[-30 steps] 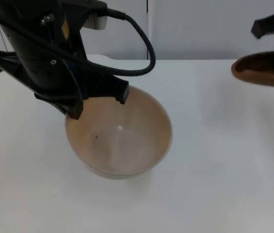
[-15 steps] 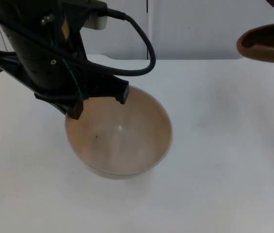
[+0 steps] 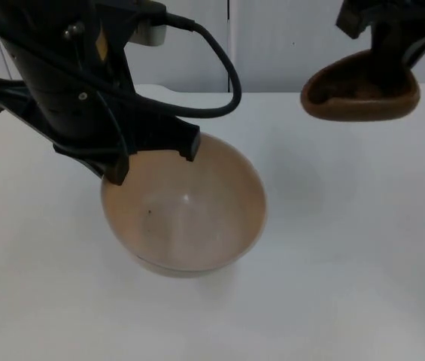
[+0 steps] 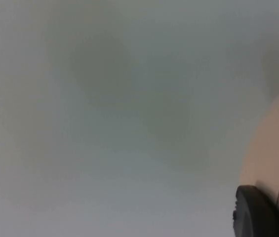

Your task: Pick up the bowl with the left hand and pour the coffee beans from the cup into the bowl with the right hand.

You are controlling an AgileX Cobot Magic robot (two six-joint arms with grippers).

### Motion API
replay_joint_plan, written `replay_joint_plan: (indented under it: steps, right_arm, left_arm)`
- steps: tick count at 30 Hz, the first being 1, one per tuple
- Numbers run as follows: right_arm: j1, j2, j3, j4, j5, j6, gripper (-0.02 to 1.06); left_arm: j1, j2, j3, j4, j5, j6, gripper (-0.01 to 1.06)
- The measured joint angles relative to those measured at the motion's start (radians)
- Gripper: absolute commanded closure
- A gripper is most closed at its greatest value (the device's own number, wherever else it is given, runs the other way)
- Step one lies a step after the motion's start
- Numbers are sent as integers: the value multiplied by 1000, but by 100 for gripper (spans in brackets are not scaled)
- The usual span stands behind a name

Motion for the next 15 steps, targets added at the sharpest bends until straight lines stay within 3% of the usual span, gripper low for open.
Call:
replay_joint_plan:
  steps: [5,12,15]
  right_arm:
    - [77,0,0,-2,0,16,105]
    - [92,0,0,-2,0,37,105]
    - [92,0,0,-8,2,44,105]
  left_arm:
    - [0,0,0,0,0,0,105]
    - [0,0,0,0,0,-2,105]
    - [0,0,0,-7,-2,-74,105]
